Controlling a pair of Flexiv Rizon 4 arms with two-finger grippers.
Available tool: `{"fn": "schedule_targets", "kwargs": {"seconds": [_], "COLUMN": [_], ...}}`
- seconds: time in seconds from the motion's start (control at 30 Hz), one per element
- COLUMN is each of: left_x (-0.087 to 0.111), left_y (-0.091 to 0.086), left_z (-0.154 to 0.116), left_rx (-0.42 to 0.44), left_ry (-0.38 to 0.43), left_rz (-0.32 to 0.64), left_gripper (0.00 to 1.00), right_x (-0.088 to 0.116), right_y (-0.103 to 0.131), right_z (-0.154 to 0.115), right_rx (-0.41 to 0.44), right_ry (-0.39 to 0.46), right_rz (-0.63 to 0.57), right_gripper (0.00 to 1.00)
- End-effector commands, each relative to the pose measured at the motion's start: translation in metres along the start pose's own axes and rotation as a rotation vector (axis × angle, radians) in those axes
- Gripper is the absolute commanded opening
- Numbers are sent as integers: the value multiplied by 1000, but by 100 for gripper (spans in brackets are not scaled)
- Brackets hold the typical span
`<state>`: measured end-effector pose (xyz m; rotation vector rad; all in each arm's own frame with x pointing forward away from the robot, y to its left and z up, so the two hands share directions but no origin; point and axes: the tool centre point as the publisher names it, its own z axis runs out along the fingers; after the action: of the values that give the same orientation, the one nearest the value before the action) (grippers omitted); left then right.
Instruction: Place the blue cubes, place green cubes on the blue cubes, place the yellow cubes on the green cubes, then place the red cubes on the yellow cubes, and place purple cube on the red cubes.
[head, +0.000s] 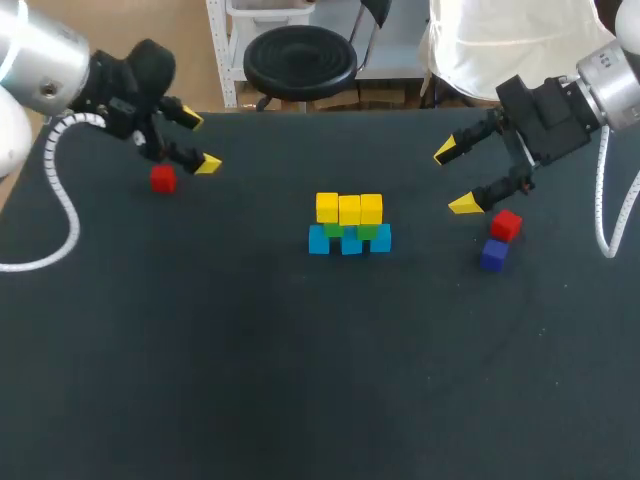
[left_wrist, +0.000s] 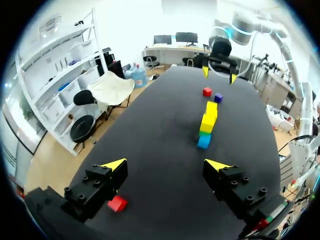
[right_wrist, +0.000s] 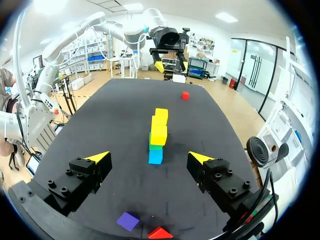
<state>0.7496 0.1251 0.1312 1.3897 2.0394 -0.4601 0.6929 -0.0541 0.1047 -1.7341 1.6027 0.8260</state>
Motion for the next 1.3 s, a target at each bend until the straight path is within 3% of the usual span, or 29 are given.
{"fn": "schedule_targets", "kwargs": {"seconds": [0.03, 0.07, 0.57, 0.63, 0.73, 0.9, 1.0, 1.3], "left_x": [12, 18, 18, 12, 11, 38, 56, 89], "left_y": [-1, 2, 2, 4, 23, 60, 73, 80], "left_z": [-18, -19, -19, -15, -16, -15, -10, 4], "left_rx": [-37, -52, -52, -37, -44, -54, -35, 76], "left_ry": [79, 110, 110, 52, 16, 71, 108, 150], "left_rz": [-3, -45, -45, -5, 73, 154, 178, 279], "left_gripper": [100, 100, 100, 100, 100, 100, 100, 100], "right_x": [0, 0, 0, 0, 0, 0, 0, 0], "right_y": [0, 0, 0, 0, 0, 0, 0, 0], "right_z": [0, 0, 0, 0, 0, 0, 0, 0], "right_rx": [0, 0, 0, 0, 0, 0, 0, 0], "right_ry": [-2, -2, -2, -2, -2, -2, -2, -2], "right_rz": [-1, -1, -1, -1, -1, -1, -1, -1], "right_gripper": [100, 100, 100, 100, 100, 100, 100, 100]}}
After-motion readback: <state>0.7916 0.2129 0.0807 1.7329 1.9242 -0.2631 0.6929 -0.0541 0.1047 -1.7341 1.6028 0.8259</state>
